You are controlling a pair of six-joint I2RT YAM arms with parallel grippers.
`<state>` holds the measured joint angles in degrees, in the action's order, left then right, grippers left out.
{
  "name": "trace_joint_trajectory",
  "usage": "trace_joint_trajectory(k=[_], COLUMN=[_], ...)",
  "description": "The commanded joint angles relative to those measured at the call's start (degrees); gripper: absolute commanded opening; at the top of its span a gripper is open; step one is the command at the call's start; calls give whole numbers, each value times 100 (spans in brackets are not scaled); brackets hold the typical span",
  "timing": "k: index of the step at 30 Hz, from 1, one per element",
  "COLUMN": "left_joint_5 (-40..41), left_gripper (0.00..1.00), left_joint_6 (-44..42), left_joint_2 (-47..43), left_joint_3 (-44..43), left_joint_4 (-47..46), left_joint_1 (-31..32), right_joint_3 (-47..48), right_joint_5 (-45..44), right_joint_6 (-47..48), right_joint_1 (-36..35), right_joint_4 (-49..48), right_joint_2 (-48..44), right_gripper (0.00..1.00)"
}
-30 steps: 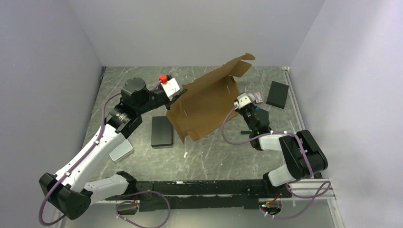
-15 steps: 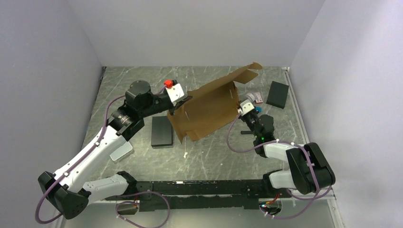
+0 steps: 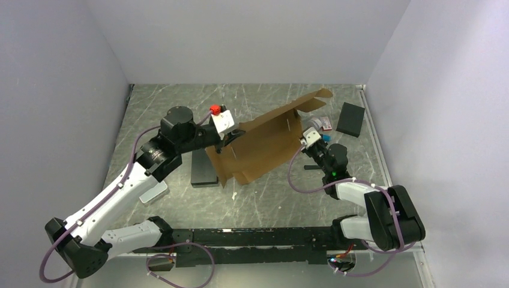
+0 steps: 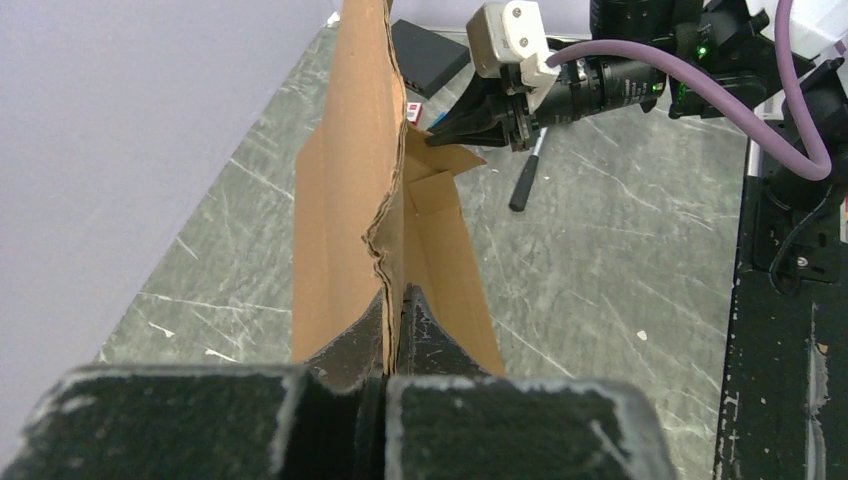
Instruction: Fold the paper box
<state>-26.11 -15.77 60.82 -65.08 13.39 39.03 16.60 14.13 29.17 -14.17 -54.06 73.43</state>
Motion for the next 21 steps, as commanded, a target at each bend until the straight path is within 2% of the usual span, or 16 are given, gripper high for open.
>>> trace_joint_trajectory(k=[1, 8, 21], left_joint_5=[-208, -95, 142], left_gripper=[0, 0, 0], left_joint_6=[263, 280, 326], left_joint_2=[-208, -228, -401], left_joint_3=[10, 80, 179], left_joint_4=[-42, 31, 163], left_joint_1=[122, 271, 585], right_joint_3=[-54, -42, 262], right_joint_5=[415, 693, 1067], right_joint_6=[170, 215, 95], right_joint_1=[23, 18, 70], right_joint_4=[456, 832, 1948], right_joint_2=[-185, -339, -686], right_gripper=[0, 0, 11])
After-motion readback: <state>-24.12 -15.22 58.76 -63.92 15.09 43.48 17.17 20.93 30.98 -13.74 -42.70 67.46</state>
